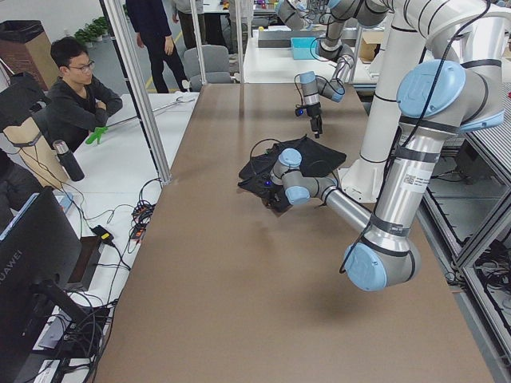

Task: Fold clothes
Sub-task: 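Grasp the shirt's other side with the left gripper while the right holds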

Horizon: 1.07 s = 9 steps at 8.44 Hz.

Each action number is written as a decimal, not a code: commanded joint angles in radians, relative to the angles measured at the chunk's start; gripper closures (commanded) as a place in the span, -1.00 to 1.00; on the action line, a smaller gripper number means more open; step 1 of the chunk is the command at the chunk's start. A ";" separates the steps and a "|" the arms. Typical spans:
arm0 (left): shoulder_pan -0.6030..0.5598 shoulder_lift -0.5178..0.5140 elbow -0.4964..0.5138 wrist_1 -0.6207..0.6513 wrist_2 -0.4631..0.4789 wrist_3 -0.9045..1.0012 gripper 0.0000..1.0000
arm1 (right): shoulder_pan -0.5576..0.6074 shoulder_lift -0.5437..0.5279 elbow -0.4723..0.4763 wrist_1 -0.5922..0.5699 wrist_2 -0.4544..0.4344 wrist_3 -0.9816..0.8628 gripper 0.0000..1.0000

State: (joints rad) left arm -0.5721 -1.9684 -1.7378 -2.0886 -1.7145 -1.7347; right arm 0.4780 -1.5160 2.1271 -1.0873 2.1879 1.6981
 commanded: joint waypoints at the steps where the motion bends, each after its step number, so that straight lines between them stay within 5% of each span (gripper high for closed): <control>1: 0.064 0.014 0.003 -0.001 0.047 -0.026 -0.49 | 0.002 0.003 -0.015 -0.003 -0.045 -0.002 -0.90; 6: 0.080 0.043 0.018 0.001 0.050 -0.028 -0.45 | 0.013 0.011 -0.027 -0.003 -0.068 -0.002 -0.90; 7: 0.081 0.042 0.018 0.001 0.049 -0.029 -0.26 | 0.013 0.011 -0.027 -0.003 -0.070 -0.002 -0.90; 9: 0.094 0.042 0.020 0.002 0.049 -0.031 0.44 | 0.016 0.013 -0.026 -0.003 -0.070 -0.002 -0.90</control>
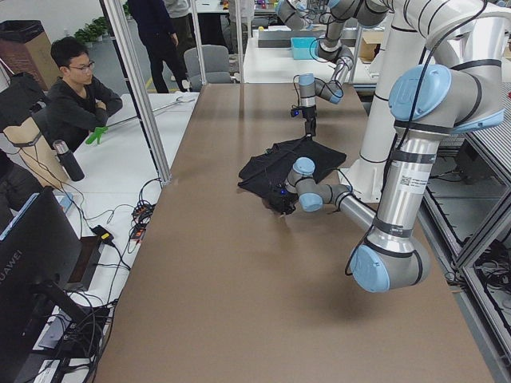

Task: Fold clothes
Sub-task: 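Grasp the shirt's other side with the left gripper while the right holds, then pull the shirt side away from the robot with the left gripper while the right holds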

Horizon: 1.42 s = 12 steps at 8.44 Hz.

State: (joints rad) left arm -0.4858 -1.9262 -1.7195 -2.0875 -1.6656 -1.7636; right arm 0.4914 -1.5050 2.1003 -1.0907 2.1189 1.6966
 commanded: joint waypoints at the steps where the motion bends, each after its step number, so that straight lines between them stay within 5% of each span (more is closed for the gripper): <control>1: 0.007 0.001 0.001 0.001 0.000 -0.002 0.92 | 0.003 0.002 0.001 0.000 0.000 0.000 -0.90; 4: -0.060 0.019 -0.034 0.003 -0.025 0.019 1.00 | 0.004 0.005 0.004 0.003 -0.004 0.000 -0.90; 6: -0.208 0.035 -0.016 0.006 -0.126 0.190 1.00 | -0.007 0.026 0.010 0.005 -0.147 0.003 -0.90; 8: -0.278 -0.150 0.181 0.001 -0.132 0.214 1.00 | -0.005 0.028 0.010 0.003 -0.218 0.002 -0.90; 10: -0.322 -0.485 0.534 -0.006 -0.131 0.214 1.00 | 0.000 0.055 0.006 -0.001 -0.269 0.002 -0.90; 12: -0.349 -0.675 0.761 -0.009 -0.122 0.229 1.00 | 0.003 0.060 0.007 -0.002 -0.298 0.002 -0.90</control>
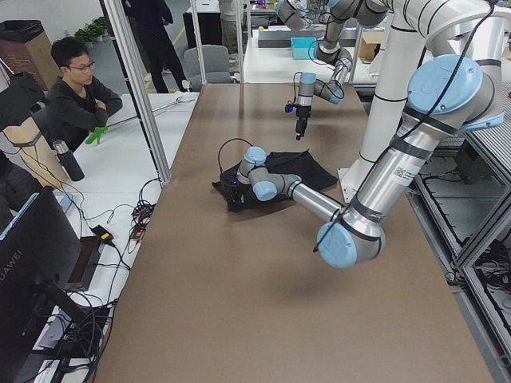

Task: Fold clothes
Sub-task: 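Pull the shirt side away from the robot with the left gripper while the right holds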

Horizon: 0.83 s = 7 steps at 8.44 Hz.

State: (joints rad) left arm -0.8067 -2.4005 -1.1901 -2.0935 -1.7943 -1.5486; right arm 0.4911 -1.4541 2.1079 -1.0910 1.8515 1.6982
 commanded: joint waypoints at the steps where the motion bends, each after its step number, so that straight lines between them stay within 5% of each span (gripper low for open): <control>1: -0.035 -0.204 0.241 -0.003 0.007 0.044 1.00 | 0.003 0.009 0.000 -0.001 -0.032 0.000 -0.90; 7: -0.034 -0.302 0.392 -0.030 0.026 0.093 1.00 | 0.003 0.011 -0.008 -0.001 -0.064 -0.003 -0.90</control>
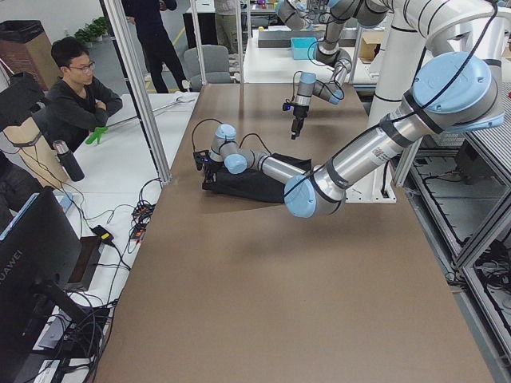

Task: Fold clothes
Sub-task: 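Pull the shirt side away from the robot with the left gripper while the right holds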

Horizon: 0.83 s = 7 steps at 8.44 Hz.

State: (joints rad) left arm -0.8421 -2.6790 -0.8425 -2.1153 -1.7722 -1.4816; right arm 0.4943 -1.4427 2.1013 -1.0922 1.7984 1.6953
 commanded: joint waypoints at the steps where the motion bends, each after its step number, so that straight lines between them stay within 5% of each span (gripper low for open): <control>1: 0.001 -0.031 0.060 -0.032 0.004 0.026 1.00 | -0.002 0.001 -0.003 0.000 -0.022 0.000 -0.90; 2: 0.000 -0.027 0.060 -0.040 0.005 0.035 -0.59 | 0.000 0.004 -0.004 0.000 -0.022 0.000 -0.90; 3: -0.002 -0.027 0.036 -0.038 0.016 0.049 -0.89 | 0.001 0.034 -0.024 -0.006 -0.022 0.000 -0.90; 6: -0.020 0.115 -0.161 -0.026 -0.019 0.118 -0.89 | 0.000 0.209 -0.141 -0.115 -0.044 -0.133 -0.88; 7: -0.022 0.169 -0.223 -0.026 -0.024 0.116 -0.89 | -0.011 0.223 -0.144 -0.124 -0.044 -0.229 -0.66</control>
State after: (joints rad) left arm -0.8599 -2.6088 -0.9449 -2.1437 -1.7800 -1.3754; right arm 0.4938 -1.2759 1.9872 -1.1740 1.7591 1.6003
